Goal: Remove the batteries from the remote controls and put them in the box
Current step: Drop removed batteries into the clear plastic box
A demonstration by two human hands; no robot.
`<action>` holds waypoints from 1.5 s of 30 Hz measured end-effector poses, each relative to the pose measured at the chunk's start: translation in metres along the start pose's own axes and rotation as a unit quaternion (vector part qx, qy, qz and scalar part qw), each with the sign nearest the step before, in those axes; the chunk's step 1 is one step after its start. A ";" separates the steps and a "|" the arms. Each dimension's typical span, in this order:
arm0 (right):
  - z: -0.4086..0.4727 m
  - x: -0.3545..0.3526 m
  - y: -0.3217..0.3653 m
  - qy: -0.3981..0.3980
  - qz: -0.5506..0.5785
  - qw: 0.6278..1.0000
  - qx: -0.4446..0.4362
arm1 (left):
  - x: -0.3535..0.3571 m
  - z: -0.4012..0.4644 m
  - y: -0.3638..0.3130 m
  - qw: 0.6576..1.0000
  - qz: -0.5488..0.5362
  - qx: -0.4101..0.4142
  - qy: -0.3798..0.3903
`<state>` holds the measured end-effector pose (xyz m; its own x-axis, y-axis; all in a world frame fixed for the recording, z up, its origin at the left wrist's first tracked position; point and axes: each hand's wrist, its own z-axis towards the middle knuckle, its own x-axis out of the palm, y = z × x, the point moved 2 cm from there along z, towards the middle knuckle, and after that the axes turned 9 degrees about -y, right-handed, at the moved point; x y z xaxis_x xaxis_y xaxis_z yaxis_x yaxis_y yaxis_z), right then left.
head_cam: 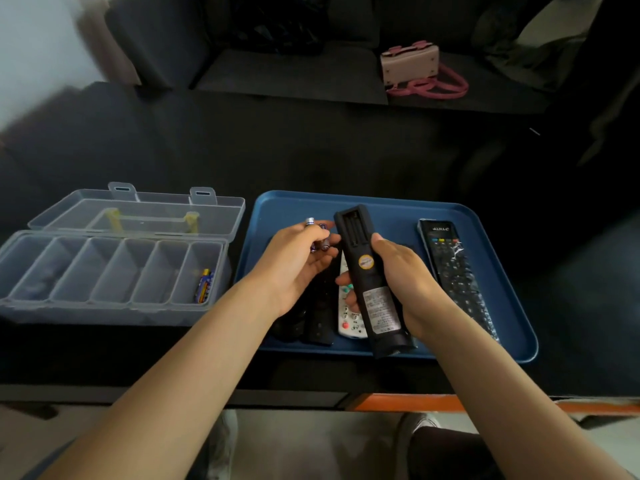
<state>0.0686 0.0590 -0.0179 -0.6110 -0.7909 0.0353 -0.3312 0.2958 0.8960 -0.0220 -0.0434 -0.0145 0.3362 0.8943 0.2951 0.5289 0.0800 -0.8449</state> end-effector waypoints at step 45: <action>0.000 0.003 0.005 0.002 -0.034 0.999 -0.009 | -0.008 0.003 0.002 0.999 0.007 0.049 0.007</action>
<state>0.0654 0.0578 -0.0134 -0.5846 -0.8110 -0.0231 -0.3580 0.2322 0.9044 -0.0259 -0.0490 -0.0196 0.3537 0.8897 0.2886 0.4457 0.1109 -0.8883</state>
